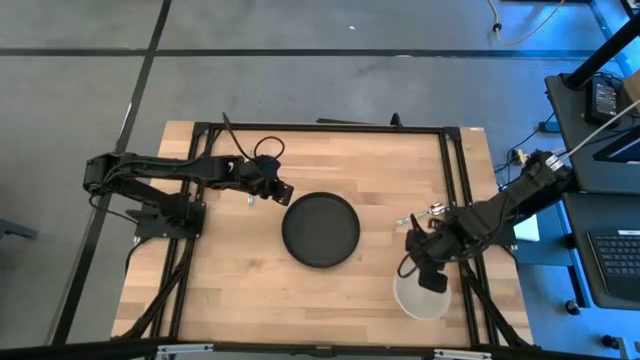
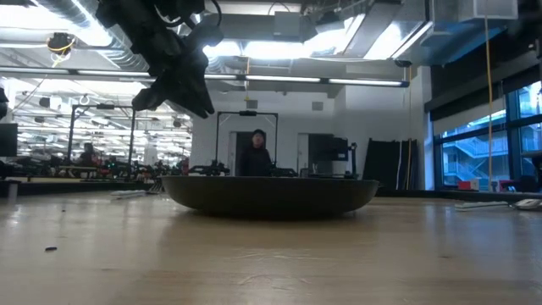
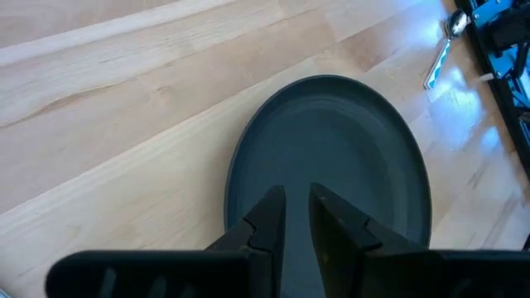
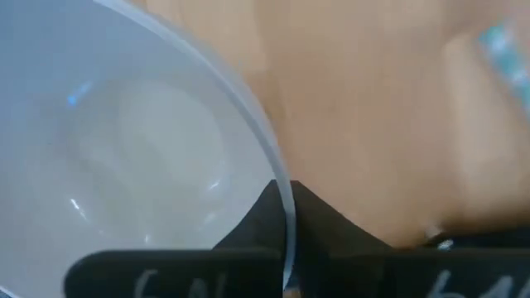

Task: Pick and place plate/cup/fork/spoon on tray
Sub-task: Stack the white bowl on the black plate

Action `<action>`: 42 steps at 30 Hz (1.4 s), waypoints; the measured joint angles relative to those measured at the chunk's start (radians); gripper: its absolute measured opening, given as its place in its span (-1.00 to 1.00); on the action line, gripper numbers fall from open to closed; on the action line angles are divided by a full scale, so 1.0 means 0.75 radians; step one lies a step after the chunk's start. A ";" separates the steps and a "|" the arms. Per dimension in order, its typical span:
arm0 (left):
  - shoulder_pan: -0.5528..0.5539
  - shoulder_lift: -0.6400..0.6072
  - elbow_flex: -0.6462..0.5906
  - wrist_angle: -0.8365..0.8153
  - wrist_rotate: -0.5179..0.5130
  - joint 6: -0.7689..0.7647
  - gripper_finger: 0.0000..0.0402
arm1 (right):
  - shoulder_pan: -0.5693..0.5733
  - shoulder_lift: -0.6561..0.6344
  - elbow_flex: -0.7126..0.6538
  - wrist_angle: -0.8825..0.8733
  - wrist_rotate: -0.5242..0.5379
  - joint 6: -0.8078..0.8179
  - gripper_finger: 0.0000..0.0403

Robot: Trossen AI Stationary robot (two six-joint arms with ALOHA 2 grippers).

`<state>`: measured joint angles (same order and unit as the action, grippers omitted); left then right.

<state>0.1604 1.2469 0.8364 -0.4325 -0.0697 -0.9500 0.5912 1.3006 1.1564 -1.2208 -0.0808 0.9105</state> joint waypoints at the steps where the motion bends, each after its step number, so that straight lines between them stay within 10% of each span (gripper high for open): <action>1: 0.000 -0.002 0.000 0.001 0.000 0.020 -0.75 | -0.019 0.000 0.034 -0.016 0.035 -0.012 -0.96; 26: 0.001 -0.499 -0.001 -0.002 -0.119 0.167 -0.75 | -0.593 0.013 0.197 0.295 0.190 -0.346 -0.96; 42: 0.000 -0.543 -0.001 -0.001 -0.125 0.269 -0.75 | -0.796 0.217 0.197 0.526 0.138 -0.336 -0.96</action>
<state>0.1604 0.8393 0.8360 -0.4332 -0.1637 -0.7483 -0.0060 1.4631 1.3041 -0.8263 0.0223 0.6586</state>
